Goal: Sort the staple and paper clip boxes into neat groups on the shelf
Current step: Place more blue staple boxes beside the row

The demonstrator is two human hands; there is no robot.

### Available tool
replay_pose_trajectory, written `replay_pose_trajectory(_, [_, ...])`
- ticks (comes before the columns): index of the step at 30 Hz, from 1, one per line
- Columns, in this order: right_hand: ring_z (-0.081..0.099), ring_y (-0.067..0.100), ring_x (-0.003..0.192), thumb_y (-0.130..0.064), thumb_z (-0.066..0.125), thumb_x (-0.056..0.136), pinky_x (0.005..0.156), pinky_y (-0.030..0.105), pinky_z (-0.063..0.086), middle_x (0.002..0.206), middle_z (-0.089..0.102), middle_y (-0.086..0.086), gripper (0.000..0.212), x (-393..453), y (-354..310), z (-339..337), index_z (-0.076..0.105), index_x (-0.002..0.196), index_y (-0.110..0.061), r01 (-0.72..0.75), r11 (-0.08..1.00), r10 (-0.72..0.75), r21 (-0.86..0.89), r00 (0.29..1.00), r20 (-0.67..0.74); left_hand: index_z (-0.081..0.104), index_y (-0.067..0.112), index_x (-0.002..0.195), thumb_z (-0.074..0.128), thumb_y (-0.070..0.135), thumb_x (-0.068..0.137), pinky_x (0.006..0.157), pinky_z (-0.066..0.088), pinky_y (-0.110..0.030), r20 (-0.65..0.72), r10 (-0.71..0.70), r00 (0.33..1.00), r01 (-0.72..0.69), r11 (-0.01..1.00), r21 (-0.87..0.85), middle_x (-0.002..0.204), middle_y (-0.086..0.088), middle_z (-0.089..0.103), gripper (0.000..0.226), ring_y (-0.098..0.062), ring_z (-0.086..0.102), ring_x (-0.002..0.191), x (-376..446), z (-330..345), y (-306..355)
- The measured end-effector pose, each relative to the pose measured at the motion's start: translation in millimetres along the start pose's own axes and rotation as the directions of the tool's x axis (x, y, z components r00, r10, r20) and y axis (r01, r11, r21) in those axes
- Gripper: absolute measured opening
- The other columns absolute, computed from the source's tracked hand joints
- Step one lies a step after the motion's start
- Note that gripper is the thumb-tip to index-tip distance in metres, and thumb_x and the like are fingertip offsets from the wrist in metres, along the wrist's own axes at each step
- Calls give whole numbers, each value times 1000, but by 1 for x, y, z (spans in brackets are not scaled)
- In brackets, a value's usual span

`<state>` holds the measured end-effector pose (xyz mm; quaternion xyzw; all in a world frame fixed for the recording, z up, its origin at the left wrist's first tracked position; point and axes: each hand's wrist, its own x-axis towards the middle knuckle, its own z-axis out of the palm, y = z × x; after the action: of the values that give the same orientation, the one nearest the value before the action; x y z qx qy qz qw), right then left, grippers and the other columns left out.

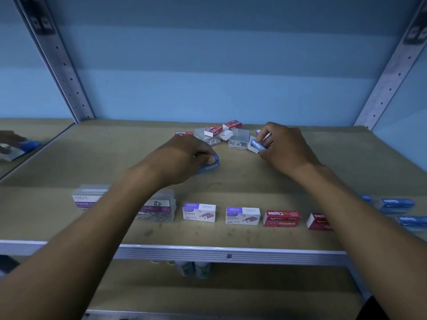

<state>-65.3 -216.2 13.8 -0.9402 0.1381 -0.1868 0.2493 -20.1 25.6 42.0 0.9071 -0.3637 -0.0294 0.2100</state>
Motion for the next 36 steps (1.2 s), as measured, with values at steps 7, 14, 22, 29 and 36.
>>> replay_pose_trajectory(7, [62, -2, 80, -5, 64, 79, 65, 19, 47, 85, 72, -10, 31, -12, -8, -14, 64, 99, -29, -10, 999, 8, 36, 998, 63, 70, 17, 107, 48, 24, 101, 66, 36, -7, 5, -8, 1000, 8, 1000, 1, 99, 3, 69, 25, 0, 55, 74, -9, -1, -5])
replay_pose_trajectory(14, [69, 2, 79, -9, 68, 83, 74, 27, 55, 87, 76, -12, 39, -38, -29, -26, 63, 109, -37, 13, 989, -50, 148, 967, 249, 69, 17, 117, 50, 22, 100, 80, 40, -22, 14, -3, 1000, 3, 1000, -12, 118, -3, 66, 26, -16, 59, 97, -13, -1, 0])
replay_pose_trajectory(22, [70, -5, 83, -12, 73, 85, 89, 28, 57, 90, 76, -17, 45, -53, -36, -25, 62, 117, -41, 78, 988, -121, 132, 926, 359, 67, 24, 120, 50, 26, 100, 84, 34, -20, 93, 22, 995, -28, 998, 64, 116, 0, 62, 27, -12, 51, 102, -14, 2, -7])
replay_pose_trajectory(29, [69, -5, 82, -14, 73, 85, 83, 21, 55, 90, 75, -21, 44, -53, -35, -24, 63, 118, -42, 91, 988, -132, 122, 914, 383, 67, 27, 121, 52, 27, 99, 89, 37, -21, 120, 38, 992, -49, 994, 93, 115, 3, 60, 27, -11, 50, 105, -13, 9, -6])
replay_pose_trajectory(36, [67, -8, 82, -26, 82, 81, 81, 11, 52, 93, 73, -18, 26, -52, -33, -24, 75, 105, -34, 121, 988, -146, 92, 926, 349, 71, 30, 111, 67, 35, 89, 66, 34, -6, -21, 52, 998, -51, 998, 40, 102, 14, 61, 23, 3, 52, 82, -15, -1, -10])
